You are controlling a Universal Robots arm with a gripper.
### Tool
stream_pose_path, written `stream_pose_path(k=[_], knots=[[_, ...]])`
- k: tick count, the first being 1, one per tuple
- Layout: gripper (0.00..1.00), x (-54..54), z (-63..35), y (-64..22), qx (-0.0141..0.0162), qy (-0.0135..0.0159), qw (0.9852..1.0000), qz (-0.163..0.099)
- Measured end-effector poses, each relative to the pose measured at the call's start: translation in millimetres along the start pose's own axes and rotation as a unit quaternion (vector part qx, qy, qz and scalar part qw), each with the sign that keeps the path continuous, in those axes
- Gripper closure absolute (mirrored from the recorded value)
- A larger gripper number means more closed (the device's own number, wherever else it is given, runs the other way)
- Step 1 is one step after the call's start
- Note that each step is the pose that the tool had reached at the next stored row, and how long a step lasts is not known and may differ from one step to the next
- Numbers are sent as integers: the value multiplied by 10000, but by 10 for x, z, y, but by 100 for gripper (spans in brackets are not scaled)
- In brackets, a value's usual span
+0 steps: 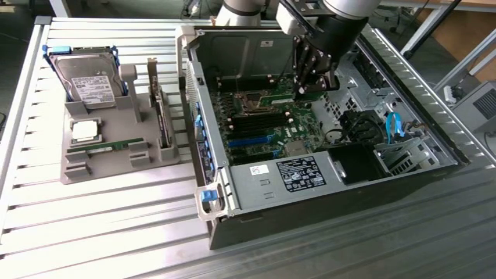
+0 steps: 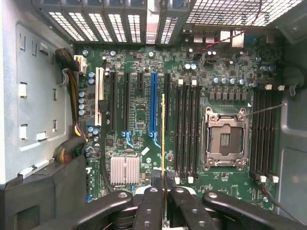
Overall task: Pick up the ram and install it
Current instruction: 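Insert the ram into the slot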
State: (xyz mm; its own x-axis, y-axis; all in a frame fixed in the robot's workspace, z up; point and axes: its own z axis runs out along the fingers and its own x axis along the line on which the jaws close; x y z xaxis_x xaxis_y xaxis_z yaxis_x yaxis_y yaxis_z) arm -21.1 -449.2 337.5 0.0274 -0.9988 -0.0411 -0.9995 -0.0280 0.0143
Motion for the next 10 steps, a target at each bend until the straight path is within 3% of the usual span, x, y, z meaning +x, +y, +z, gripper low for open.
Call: stream_pose_path(k=[10], knots=[[89,-64,133,92,0,0,10000,-2]])
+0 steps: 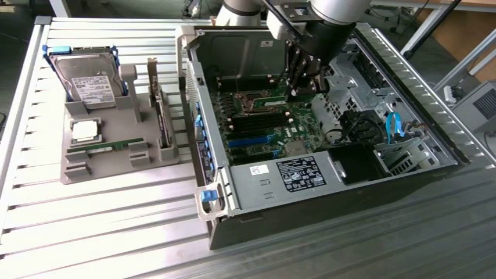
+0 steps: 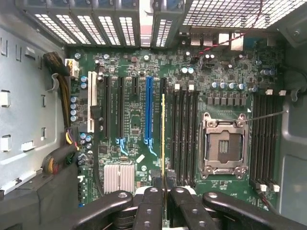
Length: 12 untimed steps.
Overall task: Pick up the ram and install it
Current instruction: 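Insert the ram into the slot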
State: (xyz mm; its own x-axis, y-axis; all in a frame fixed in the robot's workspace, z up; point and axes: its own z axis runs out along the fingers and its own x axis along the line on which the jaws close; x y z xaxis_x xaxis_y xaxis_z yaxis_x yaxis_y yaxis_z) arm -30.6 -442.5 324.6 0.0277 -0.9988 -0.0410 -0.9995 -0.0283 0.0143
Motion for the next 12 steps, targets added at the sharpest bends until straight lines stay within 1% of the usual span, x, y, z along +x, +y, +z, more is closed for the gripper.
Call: stream_pose_path(k=[7,9,12], knots=[[89,-15,102,6,0,0,10000,5],[89,-44,265,13,0,1,10000,9],[89,-57,314,28,1,0,10000,9]])
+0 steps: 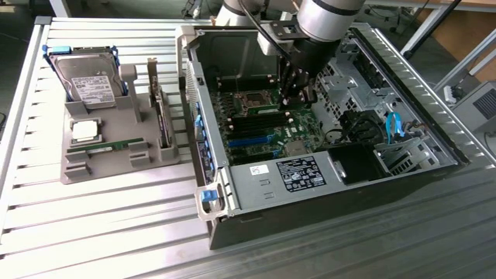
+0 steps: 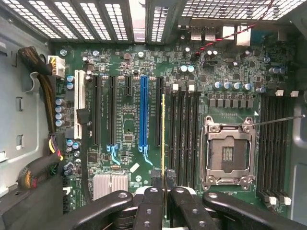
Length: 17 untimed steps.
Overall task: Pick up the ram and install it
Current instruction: 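Insert the ram into the slot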
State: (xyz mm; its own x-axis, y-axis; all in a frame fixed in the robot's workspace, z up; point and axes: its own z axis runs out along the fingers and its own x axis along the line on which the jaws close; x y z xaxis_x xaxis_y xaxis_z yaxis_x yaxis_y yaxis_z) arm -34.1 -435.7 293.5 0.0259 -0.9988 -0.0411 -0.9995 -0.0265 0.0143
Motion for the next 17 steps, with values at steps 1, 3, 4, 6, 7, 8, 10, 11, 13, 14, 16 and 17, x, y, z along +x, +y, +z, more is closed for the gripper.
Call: stream_pose_path(k=[1,3,4,6,7,8,10,11,13,14,16,17], knots=[[89,-4,13,9,0,0,10000,0],[89,-11,49,29,0,0,10000,-1],[89,-17,72,29,0,1,10000,0],[89,-49,117,28,0,0,10000,0],[89,-56,126,27,0,0,10000,0],[89,-63,138,27,1,-1,10000,0],[89,-71,161,26,0,1,10000,0],[89,-73,175,26,0,0,10000,0],[89,-84,207,26,0,1,10000,0],[89,-95,226,25,0,0,10000,0],[89,-121,253,24,0,0,10000,0],[89,-133,270,23,0,-1,10000,0]])
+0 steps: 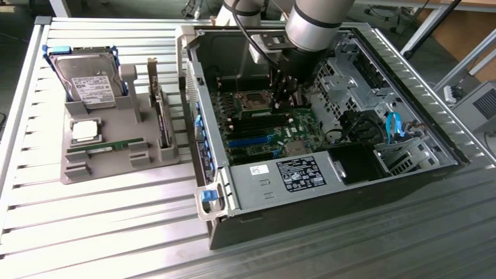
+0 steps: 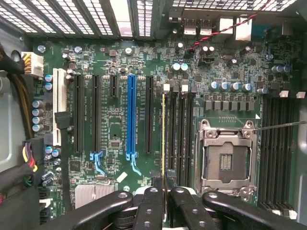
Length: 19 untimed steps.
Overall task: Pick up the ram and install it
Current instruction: 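Insert the ram into the slot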
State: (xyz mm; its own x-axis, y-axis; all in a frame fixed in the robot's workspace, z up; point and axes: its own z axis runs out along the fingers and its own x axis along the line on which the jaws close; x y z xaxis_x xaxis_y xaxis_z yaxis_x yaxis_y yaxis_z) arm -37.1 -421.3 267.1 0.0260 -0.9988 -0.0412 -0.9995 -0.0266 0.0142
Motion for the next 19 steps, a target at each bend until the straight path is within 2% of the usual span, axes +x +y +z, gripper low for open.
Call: stream_pose_path(k=[13,19], knots=[[89,-28,206,18,0,1,10000,0],[89,-28,255,30,4,1,9999,102]])
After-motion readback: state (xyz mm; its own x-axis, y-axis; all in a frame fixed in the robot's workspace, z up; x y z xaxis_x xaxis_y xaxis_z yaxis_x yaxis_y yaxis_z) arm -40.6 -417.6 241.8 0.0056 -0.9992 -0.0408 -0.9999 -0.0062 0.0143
